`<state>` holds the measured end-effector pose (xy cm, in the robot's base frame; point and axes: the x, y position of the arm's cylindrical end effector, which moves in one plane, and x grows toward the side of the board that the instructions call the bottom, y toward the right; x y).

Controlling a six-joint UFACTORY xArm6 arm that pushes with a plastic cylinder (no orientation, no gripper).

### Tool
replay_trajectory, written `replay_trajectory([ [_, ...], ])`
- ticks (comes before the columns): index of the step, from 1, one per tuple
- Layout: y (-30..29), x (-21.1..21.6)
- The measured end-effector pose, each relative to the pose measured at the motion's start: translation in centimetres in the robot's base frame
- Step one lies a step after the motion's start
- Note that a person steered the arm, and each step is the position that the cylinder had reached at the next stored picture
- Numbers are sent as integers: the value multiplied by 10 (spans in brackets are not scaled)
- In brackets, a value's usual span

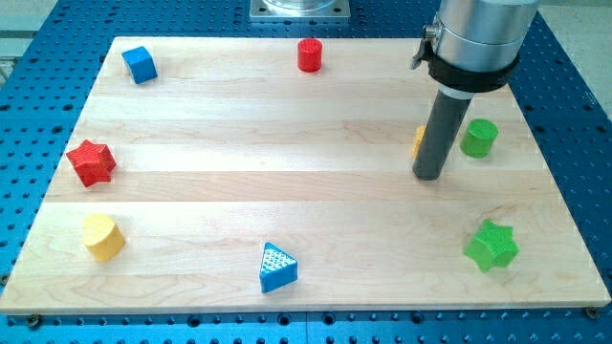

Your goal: Place the red circle horizontally to the hexagon

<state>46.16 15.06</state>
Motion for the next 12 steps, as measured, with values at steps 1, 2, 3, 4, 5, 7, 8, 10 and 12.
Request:
replay_trajectory([
  [1, -3, 6],
  [2, -2, 7],
  [3, -3, 15],
  [4, -43, 15],
  [5, -99, 0],
  [7, -87, -143],
  [8, -54, -173],
  [10, -60, -225],
  [12, -110, -246],
])
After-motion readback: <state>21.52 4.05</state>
